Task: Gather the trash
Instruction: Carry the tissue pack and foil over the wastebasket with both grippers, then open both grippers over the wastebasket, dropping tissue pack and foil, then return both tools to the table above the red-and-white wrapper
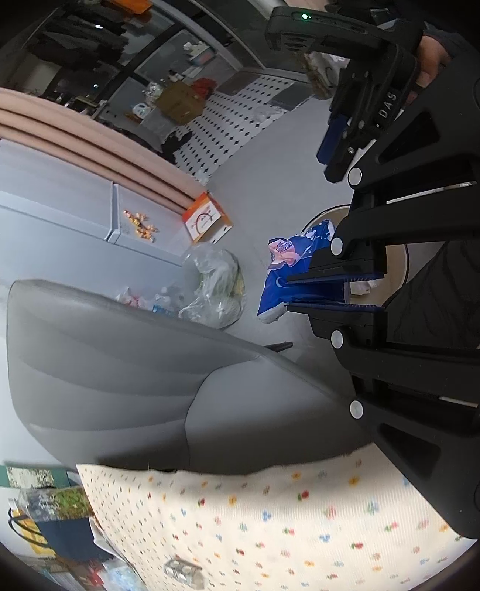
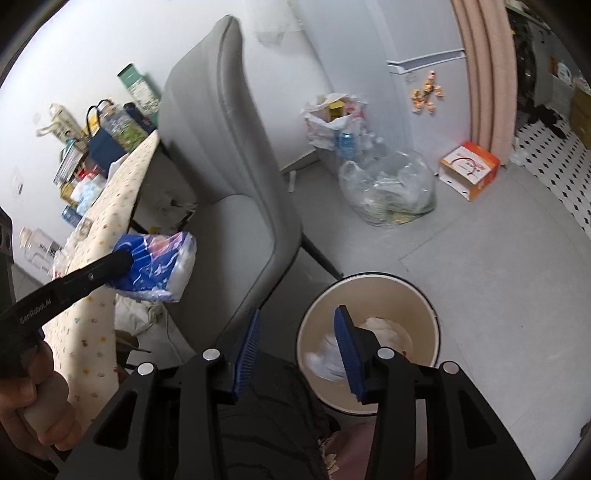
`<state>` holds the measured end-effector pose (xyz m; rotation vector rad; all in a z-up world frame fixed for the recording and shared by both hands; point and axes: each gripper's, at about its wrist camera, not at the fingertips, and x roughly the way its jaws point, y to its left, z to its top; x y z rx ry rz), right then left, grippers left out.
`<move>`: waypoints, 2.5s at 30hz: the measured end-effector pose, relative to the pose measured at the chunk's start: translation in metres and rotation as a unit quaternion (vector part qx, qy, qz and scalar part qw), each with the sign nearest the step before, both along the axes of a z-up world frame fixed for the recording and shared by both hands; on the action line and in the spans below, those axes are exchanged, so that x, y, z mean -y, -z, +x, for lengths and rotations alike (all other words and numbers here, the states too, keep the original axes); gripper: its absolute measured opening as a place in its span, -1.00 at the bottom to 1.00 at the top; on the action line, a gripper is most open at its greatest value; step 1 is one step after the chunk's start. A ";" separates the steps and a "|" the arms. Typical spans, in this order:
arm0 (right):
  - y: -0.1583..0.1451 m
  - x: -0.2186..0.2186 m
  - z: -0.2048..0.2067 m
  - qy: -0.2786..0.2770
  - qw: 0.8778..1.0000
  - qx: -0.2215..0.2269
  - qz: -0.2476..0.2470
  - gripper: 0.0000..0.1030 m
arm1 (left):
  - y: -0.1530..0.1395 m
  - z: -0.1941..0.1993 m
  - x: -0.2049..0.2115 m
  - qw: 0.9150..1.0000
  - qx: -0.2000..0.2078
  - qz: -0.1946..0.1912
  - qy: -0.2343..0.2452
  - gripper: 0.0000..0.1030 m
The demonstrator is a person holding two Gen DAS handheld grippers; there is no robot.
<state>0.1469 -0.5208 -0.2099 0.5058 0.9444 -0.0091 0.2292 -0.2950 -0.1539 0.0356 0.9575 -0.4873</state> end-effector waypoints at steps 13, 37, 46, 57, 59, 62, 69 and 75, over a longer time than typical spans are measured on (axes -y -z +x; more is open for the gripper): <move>0.003 0.050 -0.015 0.054 0.999 0.001 -0.001 -0.18 | 0.015 -0.001 0.041 0.998 -0.029 0.016 0.048 -0.80; -0.024 0.016 -0.001 0.029 0.999 0.018 -0.026 0.49 | -0.035 -0.003 -0.026 0.998 0.024 -0.049 -0.029 0.84; -0.069 -0.031 0.015 0.012 0.997 0.058 -0.045 0.85 | -0.058 -0.010 -0.092 0.991 0.049 -0.089 -0.086 0.88; -0.106 -0.098 0.021 -0.034 0.994 0.085 -0.061 0.85 | -0.070 -0.026 -0.171 0.980 0.077 -0.109 -0.145 0.88; -0.111 -0.110 0.021 -0.044 0.993 0.089 -0.062 0.85 | -0.072 -0.029 -0.183 0.978 0.082 -0.108 -0.156 0.88; -0.119 -0.125 0.022 -0.059 0.992 0.095 -0.066 0.85 | -0.075 -0.032 -0.202 0.975 0.092 -0.099 -0.179 0.88; -0.132 -0.152 0.023 -0.088 0.988 0.106 -0.070 0.85 | -0.071 -0.041 -0.246 0.965 0.097 -0.076 -0.231 0.88; -0.133 -0.166 0.025 -0.103 0.987 0.107 -0.067 0.85 | -0.061 -0.042 -0.277 0.959 0.086 -0.079 -0.257 0.87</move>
